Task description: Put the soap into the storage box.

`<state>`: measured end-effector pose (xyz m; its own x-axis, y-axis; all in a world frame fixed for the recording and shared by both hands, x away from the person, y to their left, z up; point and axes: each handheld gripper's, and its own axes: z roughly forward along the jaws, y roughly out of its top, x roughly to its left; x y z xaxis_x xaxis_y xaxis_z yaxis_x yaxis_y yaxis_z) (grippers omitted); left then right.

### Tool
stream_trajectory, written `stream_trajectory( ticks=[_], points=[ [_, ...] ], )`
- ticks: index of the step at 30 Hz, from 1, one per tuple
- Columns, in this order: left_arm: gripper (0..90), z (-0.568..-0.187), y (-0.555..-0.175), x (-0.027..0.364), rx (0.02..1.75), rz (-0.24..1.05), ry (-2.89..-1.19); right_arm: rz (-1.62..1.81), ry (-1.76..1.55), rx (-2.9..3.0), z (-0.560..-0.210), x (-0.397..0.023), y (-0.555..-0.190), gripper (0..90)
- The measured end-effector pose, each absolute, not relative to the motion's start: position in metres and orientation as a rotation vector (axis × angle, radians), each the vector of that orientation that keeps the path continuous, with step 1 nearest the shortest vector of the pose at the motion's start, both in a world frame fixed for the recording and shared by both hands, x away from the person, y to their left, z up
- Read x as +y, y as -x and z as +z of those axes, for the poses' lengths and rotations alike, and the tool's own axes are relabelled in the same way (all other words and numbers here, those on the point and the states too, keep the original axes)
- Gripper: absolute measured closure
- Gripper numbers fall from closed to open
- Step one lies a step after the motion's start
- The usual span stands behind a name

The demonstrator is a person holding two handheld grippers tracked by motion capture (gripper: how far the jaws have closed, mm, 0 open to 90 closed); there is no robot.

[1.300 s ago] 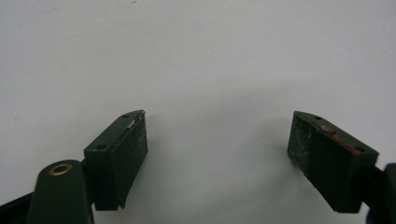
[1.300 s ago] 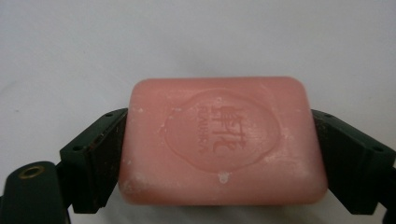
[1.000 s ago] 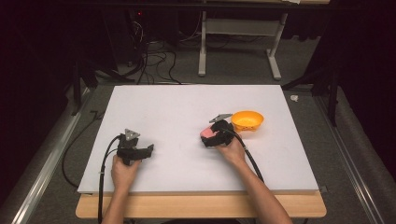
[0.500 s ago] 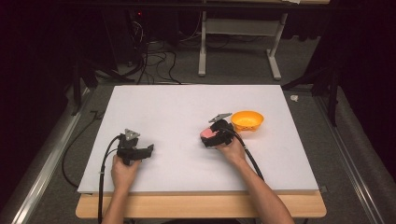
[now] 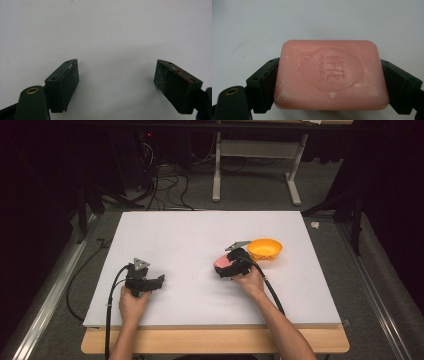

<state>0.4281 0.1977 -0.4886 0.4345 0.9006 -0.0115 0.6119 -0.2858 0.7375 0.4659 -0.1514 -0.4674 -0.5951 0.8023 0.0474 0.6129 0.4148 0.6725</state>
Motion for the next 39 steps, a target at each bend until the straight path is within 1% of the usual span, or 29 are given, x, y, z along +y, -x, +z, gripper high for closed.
stream_trajectory(
  ticks=[27, 39],
  points=[
    [20.4, -0.489, -0.428, 0.198, 1.269, 0.543, -2.012, 1.006, -1.168, 2.406, -0.447, -0.164, -0.436, 13.8],
    [20.4, -0.488, -0.428, 0.198, 1.269, 0.543, -2.012, 1.013, -1.182, 2.398, -0.443, -0.182, -0.421, 13.8]
  ],
)
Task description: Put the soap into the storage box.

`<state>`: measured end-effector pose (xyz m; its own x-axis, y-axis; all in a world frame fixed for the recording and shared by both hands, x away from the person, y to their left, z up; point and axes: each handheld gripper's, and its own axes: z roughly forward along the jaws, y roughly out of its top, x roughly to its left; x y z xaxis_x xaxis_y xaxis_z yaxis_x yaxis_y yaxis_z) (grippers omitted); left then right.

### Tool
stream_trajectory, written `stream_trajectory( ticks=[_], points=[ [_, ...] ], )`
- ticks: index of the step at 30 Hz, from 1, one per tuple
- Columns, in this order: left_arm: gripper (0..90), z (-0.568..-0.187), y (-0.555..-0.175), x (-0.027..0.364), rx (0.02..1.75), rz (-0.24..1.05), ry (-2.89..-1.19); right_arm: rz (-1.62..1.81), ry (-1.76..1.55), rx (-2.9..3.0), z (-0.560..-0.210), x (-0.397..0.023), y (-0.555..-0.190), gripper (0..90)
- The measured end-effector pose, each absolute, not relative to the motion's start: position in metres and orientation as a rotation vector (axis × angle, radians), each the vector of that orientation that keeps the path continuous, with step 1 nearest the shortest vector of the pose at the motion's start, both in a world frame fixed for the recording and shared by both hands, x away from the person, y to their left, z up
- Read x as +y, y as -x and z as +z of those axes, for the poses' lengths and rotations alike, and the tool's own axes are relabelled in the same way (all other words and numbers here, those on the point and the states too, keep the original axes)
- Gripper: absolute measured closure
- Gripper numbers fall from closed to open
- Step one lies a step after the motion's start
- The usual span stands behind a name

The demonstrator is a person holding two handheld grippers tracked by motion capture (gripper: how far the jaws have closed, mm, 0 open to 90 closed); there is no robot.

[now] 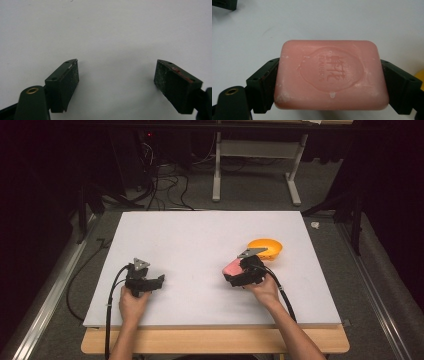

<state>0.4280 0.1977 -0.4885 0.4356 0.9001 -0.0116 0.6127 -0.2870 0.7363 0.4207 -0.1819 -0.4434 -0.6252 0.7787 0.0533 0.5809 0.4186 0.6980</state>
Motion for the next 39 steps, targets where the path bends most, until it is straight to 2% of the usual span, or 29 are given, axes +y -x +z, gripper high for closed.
stream_trajectory(
  ticks=[39],
  points=[
    [20.4, -0.488, -0.428, 0.198, 1.269, 0.545, -2.013, 1.070, -1.302, 2.249, -0.438, -0.251, -0.378, 13.8]
  ],
)
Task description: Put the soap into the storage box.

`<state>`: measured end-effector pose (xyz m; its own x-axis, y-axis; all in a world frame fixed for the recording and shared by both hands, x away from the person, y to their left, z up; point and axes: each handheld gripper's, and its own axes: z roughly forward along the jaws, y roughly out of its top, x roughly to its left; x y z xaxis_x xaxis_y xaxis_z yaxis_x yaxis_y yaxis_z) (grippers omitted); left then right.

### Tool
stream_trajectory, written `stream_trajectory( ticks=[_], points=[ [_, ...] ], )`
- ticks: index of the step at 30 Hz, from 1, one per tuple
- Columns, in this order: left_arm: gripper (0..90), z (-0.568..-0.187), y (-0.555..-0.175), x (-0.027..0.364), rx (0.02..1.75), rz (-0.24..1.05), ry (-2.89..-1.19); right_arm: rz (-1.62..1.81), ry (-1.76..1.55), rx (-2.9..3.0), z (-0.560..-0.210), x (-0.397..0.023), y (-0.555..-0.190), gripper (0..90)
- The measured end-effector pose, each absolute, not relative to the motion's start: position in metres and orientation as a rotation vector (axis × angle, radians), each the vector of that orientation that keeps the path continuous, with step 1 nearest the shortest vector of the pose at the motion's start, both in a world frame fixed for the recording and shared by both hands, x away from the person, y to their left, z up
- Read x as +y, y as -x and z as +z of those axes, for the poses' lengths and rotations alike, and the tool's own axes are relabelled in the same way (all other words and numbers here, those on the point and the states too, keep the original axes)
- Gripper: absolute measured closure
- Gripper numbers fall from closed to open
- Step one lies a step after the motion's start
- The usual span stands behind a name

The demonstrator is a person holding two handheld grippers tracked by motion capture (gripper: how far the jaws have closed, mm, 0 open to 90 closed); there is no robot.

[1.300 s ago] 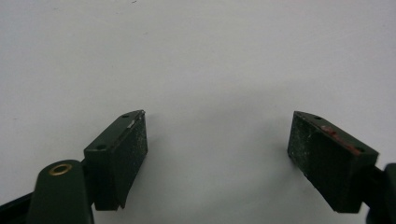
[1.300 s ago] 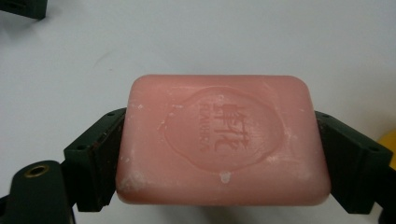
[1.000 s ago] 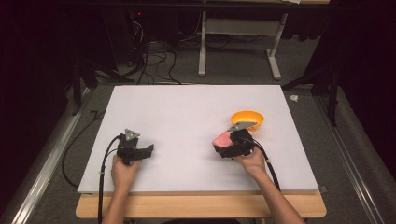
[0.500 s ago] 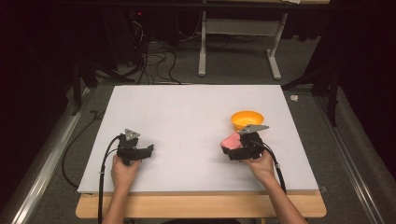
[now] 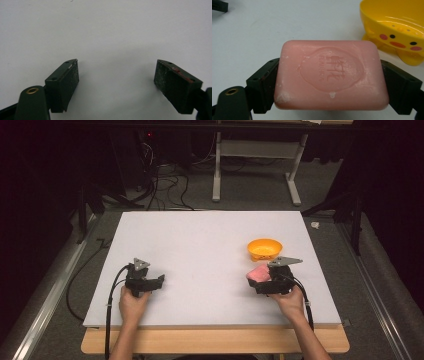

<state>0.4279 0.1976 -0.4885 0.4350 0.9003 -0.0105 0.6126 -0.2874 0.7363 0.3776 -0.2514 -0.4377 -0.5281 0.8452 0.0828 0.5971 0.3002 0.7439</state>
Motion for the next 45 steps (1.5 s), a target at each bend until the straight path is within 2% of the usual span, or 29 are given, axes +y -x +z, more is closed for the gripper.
stream_trajectory(
  ticks=[27, 45],
  points=[
    [20.4, -0.488, -0.428, 0.198, 1.269, 0.544, -2.013, 1.074, -1.370, 2.161, -0.429, -0.279, -0.374, 13.8],
    [20.4, -0.488, -0.428, 0.198, 1.269, 0.544, -2.012, 1.075, -1.415, 2.109, -0.417, -0.287, -0.389, 13.8]
  ],
)
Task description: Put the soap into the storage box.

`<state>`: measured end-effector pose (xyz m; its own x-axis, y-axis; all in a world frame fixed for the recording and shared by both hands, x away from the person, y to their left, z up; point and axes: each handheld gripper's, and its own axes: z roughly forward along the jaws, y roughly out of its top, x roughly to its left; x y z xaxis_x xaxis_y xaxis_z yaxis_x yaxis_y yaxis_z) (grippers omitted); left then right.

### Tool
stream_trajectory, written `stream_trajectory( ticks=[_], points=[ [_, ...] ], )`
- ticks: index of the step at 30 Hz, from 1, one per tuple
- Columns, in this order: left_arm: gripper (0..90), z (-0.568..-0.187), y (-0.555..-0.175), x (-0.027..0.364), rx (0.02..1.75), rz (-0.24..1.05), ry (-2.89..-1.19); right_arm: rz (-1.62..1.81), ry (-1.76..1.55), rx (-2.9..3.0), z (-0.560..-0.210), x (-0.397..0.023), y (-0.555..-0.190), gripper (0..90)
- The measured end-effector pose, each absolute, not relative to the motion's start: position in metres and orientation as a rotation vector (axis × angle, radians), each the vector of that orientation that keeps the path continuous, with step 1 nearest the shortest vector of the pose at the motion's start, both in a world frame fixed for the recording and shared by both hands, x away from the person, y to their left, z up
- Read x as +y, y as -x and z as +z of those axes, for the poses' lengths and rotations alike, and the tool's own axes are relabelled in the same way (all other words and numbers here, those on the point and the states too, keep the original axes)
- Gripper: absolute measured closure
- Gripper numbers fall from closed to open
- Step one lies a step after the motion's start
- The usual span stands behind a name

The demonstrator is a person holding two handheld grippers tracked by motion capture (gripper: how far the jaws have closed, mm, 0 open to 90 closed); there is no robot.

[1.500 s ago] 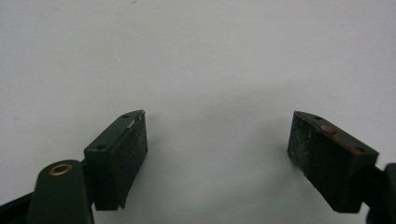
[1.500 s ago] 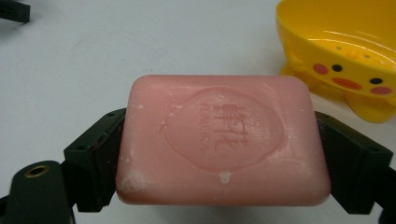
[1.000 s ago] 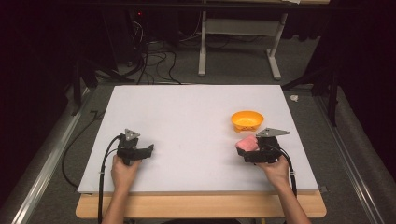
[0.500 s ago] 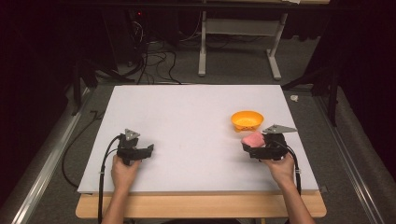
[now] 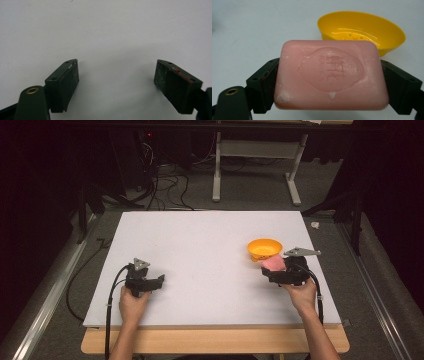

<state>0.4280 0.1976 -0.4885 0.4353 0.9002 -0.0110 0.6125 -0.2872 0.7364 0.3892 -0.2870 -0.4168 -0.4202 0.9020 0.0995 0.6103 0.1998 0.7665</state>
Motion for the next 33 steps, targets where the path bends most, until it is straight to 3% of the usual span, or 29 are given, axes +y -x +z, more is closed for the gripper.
stream_trajectory(
  ticks=[33],
  points=[
    [20.5, -0.488, -0.428, 0.198, 1.269, 0.544, -2.012, 0.993, -1.571, 2.057, -0.401, -0.283, -0.448, 13.8]
  ],
)
